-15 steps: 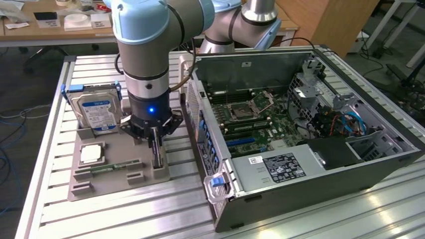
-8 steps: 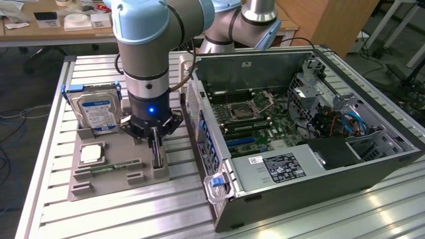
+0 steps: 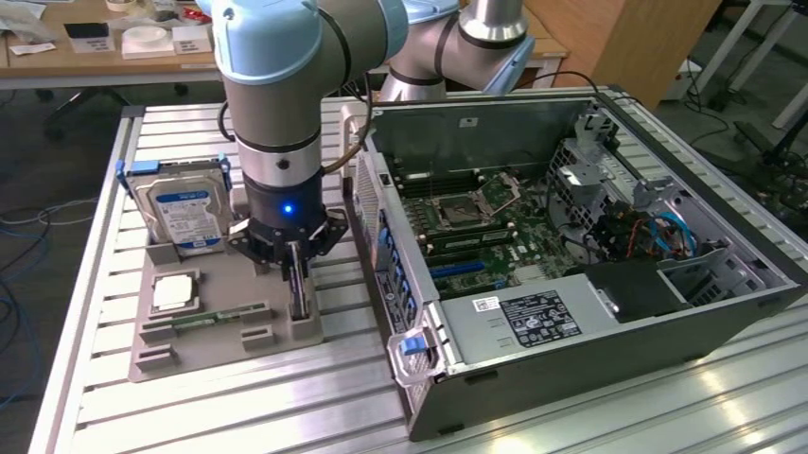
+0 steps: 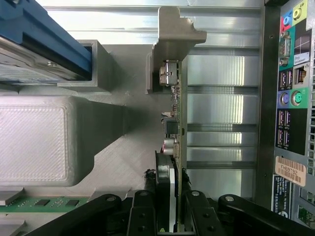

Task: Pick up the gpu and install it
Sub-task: 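Pick up the gpu and move the gpu toward the slot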

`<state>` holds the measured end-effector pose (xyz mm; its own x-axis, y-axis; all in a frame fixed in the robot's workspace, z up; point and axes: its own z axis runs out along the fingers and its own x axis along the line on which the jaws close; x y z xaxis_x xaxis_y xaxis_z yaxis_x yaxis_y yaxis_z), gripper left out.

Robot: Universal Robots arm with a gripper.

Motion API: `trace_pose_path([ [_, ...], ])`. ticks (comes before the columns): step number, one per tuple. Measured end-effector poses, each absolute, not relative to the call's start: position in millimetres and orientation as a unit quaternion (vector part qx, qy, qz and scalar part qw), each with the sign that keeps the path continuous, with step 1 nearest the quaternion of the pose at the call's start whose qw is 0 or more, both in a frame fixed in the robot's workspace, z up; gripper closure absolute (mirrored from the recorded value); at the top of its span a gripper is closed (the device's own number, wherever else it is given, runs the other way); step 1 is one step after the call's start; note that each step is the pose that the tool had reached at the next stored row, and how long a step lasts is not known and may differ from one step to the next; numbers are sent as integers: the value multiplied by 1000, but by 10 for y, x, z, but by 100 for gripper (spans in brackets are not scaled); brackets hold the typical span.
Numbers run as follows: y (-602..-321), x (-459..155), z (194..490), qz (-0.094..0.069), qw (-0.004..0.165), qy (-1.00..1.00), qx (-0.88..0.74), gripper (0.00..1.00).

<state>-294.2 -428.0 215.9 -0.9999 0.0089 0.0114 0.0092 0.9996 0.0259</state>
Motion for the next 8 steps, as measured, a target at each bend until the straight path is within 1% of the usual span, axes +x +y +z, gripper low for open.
trace_pose_path([
  [8,-4279,-2942,2243,-14,6,-1000,-5,72],
])
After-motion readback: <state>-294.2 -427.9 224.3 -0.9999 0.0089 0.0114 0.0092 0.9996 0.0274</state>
